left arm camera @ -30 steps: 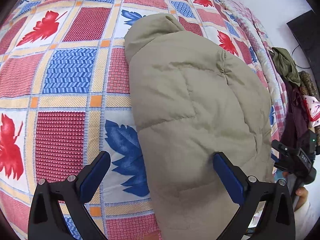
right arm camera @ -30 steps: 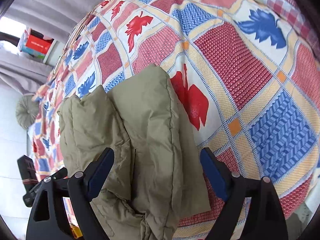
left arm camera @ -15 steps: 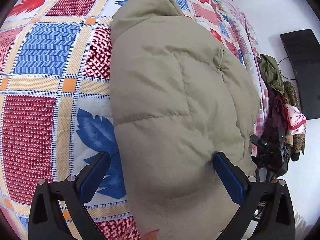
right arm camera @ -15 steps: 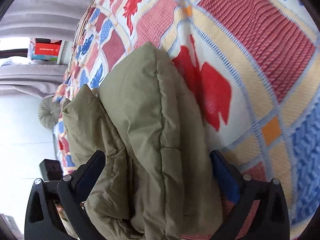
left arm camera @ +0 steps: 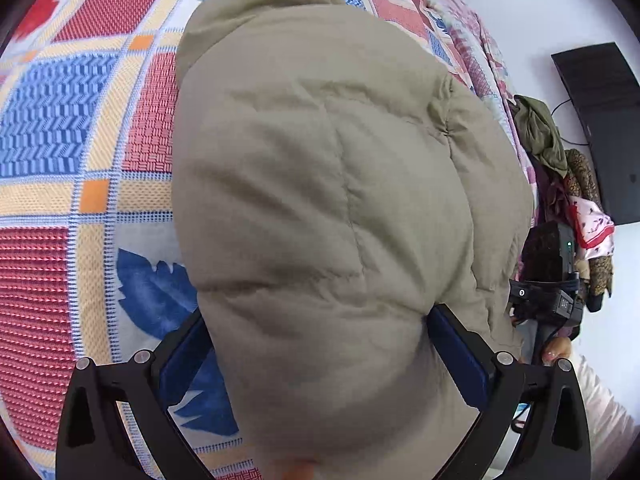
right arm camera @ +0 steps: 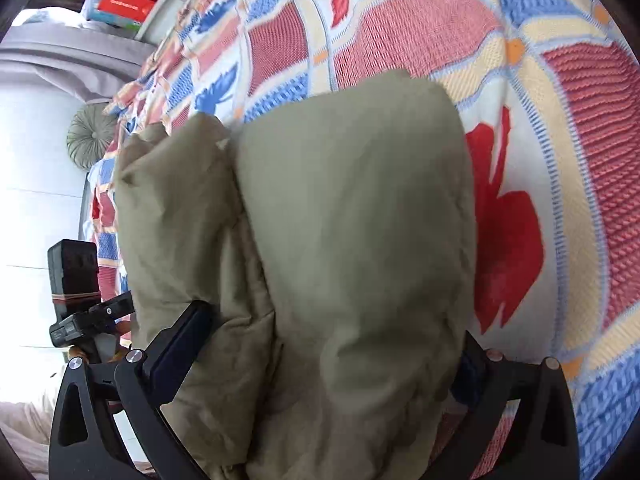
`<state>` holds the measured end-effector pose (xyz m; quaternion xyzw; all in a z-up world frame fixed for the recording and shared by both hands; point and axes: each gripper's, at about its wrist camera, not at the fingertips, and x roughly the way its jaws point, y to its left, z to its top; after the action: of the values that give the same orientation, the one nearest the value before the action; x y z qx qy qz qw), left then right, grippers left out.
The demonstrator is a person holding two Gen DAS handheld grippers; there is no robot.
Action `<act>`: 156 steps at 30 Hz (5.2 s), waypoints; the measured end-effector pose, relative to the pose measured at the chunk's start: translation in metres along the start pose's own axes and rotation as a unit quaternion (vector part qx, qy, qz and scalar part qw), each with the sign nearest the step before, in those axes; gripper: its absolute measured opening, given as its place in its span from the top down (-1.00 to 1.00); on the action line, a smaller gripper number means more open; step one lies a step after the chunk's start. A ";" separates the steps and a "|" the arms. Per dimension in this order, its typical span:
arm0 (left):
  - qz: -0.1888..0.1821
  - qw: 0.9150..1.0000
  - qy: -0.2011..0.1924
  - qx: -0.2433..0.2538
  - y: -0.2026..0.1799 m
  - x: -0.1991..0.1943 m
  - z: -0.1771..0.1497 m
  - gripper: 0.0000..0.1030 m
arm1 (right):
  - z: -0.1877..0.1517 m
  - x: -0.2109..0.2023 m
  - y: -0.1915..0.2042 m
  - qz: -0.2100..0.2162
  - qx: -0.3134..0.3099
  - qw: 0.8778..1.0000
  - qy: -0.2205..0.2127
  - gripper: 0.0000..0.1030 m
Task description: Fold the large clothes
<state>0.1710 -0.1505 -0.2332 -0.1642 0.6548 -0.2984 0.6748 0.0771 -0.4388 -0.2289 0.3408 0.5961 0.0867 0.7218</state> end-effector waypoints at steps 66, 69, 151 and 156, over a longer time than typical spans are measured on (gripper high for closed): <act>0.158 0.973 -0.170 -0.015 0.189 -0.175 0.085 -0.72 | 0.102 0.198 0.198 0.031 -0.064 0.997 0.022 -0.30; 0.158 0.973 -0.170 -0.016 0.190 -0.176 0.083 -0.72 | 0.100 0.196 0.192 0.019 -0.050 0.998 0.017 -0.34; 0.285 0.947 -0.144 -0.038 0.131 -0.222 -0.042 -0.73 | -0.041 0.121 0.260 -0.138 -0.106 0.984 -0.043 0.23; 0.285 0.949 -0.130 -0.035 0.120 -0.240 -0.065 -0.73 | -0.056 0.109 0.263 -0.141 -0.100 0.984 -0.034 0.00</act>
<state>0.1382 0.1011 -0.1242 -0.0314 0.5911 -0.0462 0.8047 0.1294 -0.1616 -0.1629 0.1821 0.6015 0.0311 0.7773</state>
